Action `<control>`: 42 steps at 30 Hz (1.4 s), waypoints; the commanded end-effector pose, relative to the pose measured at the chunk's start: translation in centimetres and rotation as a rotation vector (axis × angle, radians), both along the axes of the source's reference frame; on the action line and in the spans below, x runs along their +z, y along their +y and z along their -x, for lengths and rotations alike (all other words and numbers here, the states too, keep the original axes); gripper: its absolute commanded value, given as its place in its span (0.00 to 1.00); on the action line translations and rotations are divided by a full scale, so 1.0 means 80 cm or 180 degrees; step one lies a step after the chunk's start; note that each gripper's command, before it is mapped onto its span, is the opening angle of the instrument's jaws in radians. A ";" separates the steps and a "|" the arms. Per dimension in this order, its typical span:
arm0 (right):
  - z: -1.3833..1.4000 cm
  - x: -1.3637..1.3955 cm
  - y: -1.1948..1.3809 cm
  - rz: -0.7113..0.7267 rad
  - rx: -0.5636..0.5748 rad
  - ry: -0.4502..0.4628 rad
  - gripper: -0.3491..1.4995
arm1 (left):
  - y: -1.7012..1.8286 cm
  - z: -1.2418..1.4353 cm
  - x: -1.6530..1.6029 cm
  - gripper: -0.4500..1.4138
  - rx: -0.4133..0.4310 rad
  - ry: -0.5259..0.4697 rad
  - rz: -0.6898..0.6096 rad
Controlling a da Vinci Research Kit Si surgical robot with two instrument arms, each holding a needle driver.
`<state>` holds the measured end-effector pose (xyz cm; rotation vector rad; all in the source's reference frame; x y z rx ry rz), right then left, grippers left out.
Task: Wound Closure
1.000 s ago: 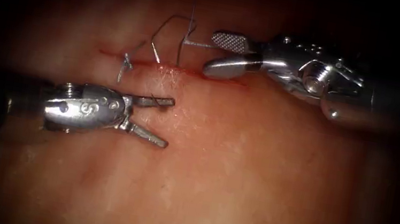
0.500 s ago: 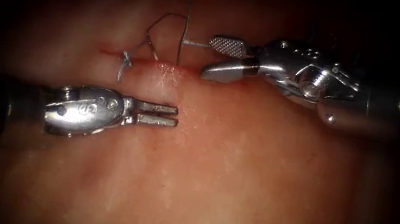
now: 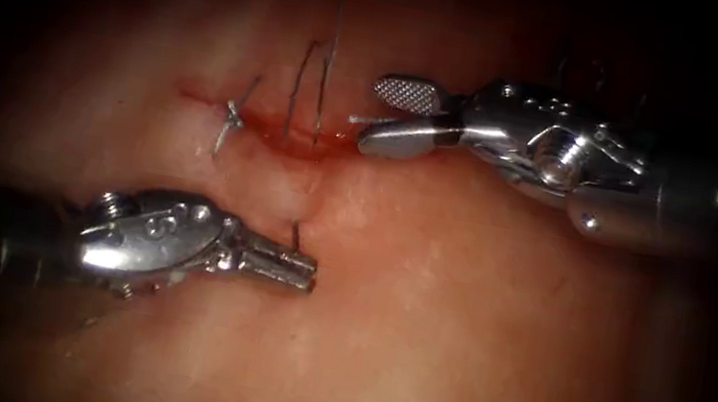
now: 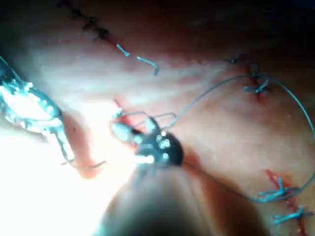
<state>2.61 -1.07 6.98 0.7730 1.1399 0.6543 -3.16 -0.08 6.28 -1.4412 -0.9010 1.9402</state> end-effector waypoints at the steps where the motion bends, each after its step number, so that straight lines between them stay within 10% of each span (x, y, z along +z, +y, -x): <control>1: -0.0010 0.0006 0.0002 -0.0008 -0.0015 0.0013 0.46 | 0.0000 0.0007 0.0000 0.00 0.0047 -0.0054 -0.0042; 19: -0.0012 0.0008 -0.0029 -0.0058 -0.0413 0.0069 0.48 | -0.0006 -0.0003 -0.0100 0.00 0.0641 -0.0707 -0.0422; 33: -0.0001 0.0005 -0.0040 0.0024 -0.0467 0.0110 0.38 | 0.0110 -0.0044 -0.0158 0.00 0.0264 -0.0004 0.1362; 42: -0.0026 0.0012 -0.0053 0.0560 -0.0331 0.0287 0.41 | 0.0172 -0.0059 -0.0184 0.00 0.0156 0.0199 0.1636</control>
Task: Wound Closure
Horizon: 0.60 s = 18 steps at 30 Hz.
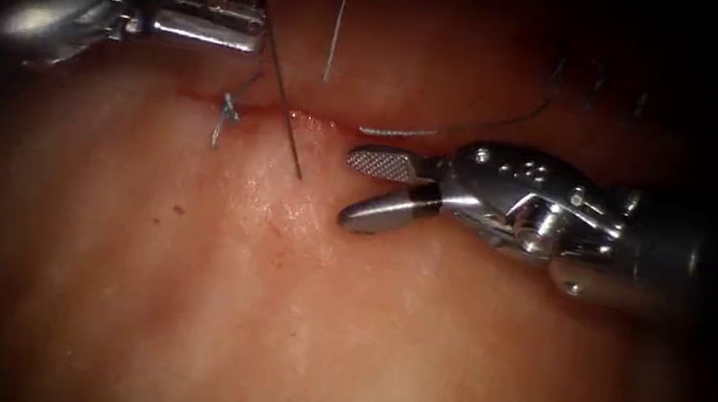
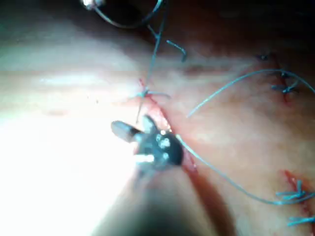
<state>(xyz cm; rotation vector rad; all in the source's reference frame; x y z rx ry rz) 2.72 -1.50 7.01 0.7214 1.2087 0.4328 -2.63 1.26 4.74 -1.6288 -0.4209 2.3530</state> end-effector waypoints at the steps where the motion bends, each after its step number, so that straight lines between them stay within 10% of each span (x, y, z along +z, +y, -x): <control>1: -0.0015 0.0010 -0.0002 0.0058 0.0039 0.0012 0.42 | 0.0007 0.0006 0.0005 0.00 0.0006 -0.0016 0.0016; 18: -0.0051 0.0081 -0.0002 0.0335 0.0409 -0.0177 0.38 | 0.0003 0.0010 -0.0017 0.00 0.0038 -0.0123 -0.0024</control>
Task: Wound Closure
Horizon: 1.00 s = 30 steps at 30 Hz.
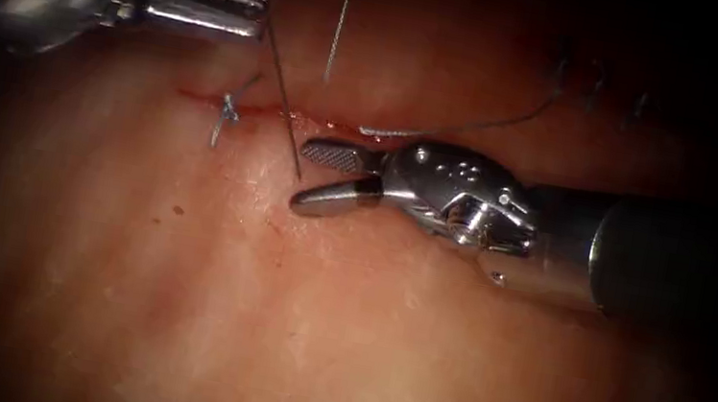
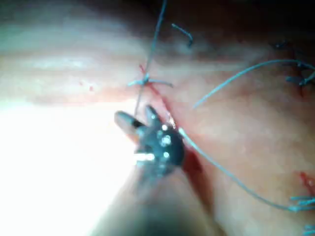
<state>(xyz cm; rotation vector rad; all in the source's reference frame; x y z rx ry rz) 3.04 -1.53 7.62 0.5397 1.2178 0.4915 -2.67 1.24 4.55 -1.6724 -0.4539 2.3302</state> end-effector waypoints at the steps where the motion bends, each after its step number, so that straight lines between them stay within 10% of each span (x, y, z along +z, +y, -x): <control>1: -0.0013 0.0005 0.0000 0.0012 0.0002 0.0003 0.36 | 0.0007 0.0006 0.0005 0.00 -0.0017 -0.0012 0.0008; 14: -0.0030 0.0036 -0.0031 0.0073 -0.0221 -0.0129 0.22 | 0.0014 -0.0005 -0.0004 0.00 -0.0049 -0.0082 0.0022; 18: -0.0026 0.0037 -0.0030 0.0071 -0.0249 -0.0146 0.00 | 0.0009 -0.0002 -0.0003 0.00 -0.0055 -0.0073 0.0031; 30: 0.0010 -0.0035 -0.0044 -0.0085 -0.0438 -0.0043 0.00 | -0.0033 -0.0027 0.0029 0.00 -0.0001 -0.0062 0.0145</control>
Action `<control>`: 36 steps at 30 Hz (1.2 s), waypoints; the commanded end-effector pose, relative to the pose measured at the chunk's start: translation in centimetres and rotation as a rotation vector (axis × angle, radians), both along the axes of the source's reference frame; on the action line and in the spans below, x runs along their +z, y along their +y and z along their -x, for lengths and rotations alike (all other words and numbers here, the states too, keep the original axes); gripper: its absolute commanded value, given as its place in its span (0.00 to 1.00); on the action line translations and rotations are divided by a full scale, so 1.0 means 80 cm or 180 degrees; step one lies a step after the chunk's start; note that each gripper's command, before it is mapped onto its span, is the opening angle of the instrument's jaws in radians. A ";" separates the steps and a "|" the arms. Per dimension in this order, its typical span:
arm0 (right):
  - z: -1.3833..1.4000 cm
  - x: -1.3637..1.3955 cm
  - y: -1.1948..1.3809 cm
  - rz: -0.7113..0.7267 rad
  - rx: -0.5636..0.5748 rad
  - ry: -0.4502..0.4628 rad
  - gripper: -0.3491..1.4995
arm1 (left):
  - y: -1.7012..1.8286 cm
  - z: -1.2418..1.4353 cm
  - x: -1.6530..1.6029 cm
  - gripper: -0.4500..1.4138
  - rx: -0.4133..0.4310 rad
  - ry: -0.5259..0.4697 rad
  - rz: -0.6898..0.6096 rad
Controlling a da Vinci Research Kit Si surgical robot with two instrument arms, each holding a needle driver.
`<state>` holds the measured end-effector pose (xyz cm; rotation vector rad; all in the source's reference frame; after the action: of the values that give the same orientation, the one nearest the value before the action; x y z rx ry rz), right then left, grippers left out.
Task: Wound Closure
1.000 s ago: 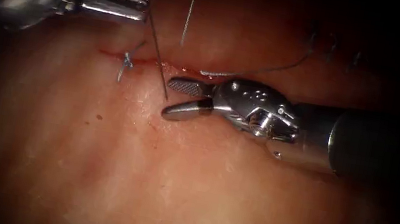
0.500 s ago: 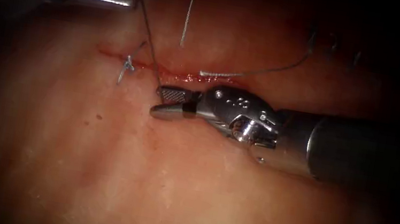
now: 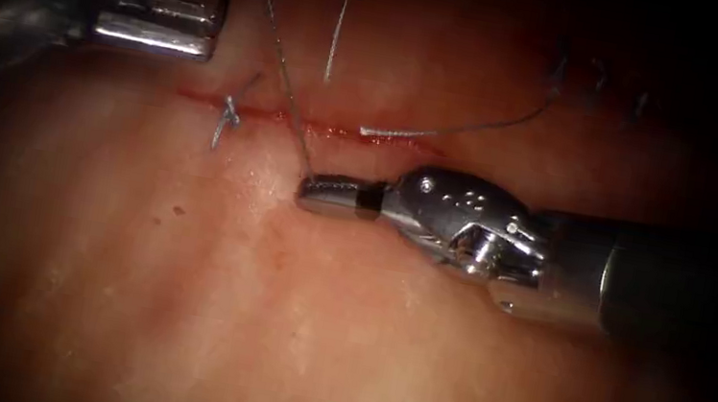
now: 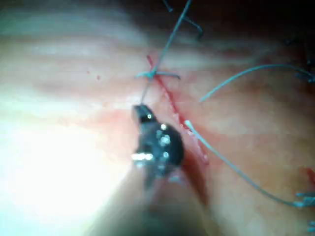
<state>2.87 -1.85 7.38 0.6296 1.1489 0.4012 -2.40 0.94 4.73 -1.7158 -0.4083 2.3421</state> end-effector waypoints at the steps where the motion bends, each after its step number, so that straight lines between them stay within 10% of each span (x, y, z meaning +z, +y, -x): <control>1: -0.0012 -0.0012 -0.0009 -0.0035 -0.0044 0.0040 0.00 | -0.0002 0.0005 0.0013 0.00 0.0000 0.0007 0.0006; 19: -0.0046 -0.0105 -0.0077 -0.0193 -0.0398 0.0428 0.00 | -0.0036 -0.0009 0.0042 0.00 -0.0004 0.0041 0.0014; 20: -0.0039 -0.0099 -0.0071 -0.0021 -0.0350 0.0422 0.34 | -0.0028 -0.0022 0.0039 0.00 -0.0042 0.0088 0.0016; 21: -0.0039 -0.0099 -0.0071 -0.0021 -0.0350 0.0422 0.34 | -0.0028 -0.0022 0.0039 0.00 -0.0042 0.0088 0.0016; 22: -0.0034 -0.0092 -0.0066 0.0028 -0.0280 0.0377 0.64 | -0.0025 -0.0029 0.0037 0.00 -0.0060 0.0097 0.0015; 24: -0.0025 -0.0082 -0.0057 0.0080 -0.0188 0.0315 0.84 | -0.0016 -0.0046 0.0035 0.00 -0.0114 0.0124 0.0010; 36: 0.0004 -0.0028 -0.0012 0.0689 0.0206 0.0077 0.95 | 0.0001 -0.0092 0.0034 0.00 -0.0287 0.0288 -0.0063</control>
<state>2.77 -1.97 7.11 0.4064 1.2167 0.3159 -1.62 0.91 4.93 -1.5746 -0.3314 2.3322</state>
